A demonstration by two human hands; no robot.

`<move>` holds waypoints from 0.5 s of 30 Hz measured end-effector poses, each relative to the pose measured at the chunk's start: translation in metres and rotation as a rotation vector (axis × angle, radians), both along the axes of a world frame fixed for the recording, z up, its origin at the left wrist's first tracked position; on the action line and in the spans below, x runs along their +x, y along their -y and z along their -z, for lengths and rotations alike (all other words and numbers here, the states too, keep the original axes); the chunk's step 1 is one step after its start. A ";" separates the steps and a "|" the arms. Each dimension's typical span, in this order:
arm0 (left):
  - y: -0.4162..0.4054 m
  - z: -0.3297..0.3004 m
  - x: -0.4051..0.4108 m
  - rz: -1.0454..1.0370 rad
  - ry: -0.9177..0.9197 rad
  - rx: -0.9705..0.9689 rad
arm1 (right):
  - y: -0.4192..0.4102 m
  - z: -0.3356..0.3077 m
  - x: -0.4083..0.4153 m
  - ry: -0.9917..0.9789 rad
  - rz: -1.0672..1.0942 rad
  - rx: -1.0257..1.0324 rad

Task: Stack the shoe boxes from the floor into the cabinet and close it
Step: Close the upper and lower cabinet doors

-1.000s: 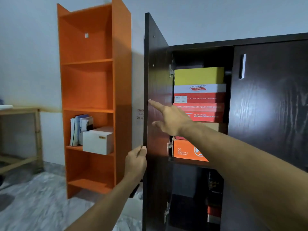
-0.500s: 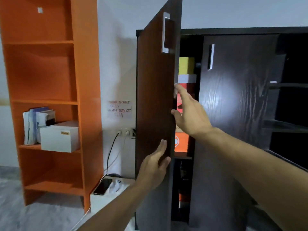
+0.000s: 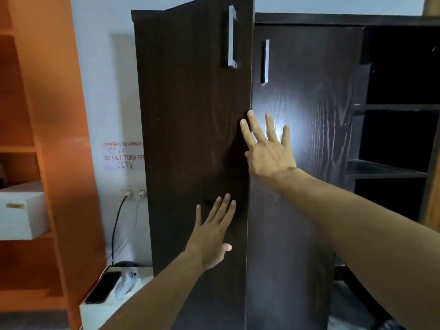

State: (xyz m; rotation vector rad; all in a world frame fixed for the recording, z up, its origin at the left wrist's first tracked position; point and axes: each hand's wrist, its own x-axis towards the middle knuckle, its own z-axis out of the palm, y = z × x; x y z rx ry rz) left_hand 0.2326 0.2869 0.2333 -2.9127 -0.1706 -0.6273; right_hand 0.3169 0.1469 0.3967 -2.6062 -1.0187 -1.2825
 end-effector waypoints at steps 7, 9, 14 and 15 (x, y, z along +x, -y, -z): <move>-0.012 0.012 0.050 -0.047 0.017 0.005 | -0.028 0.018 0.050 -0.023 0.101 -0.004; -0.020 0.015 0.063 -0.079 -0.021 0.053 | -0.035 0.029 0.067 -0.063 0.134 -0.058; -0.052 0.023 0.084 -0.152 -0.082 0.061 | -0.047 0.059 0.106 -0.179 0.099 -0.177; -0.056 0.025 0.086 -0.150 -0.089 0.081 | -0.049 0.064 0.111 -0.192 0.072 -0.169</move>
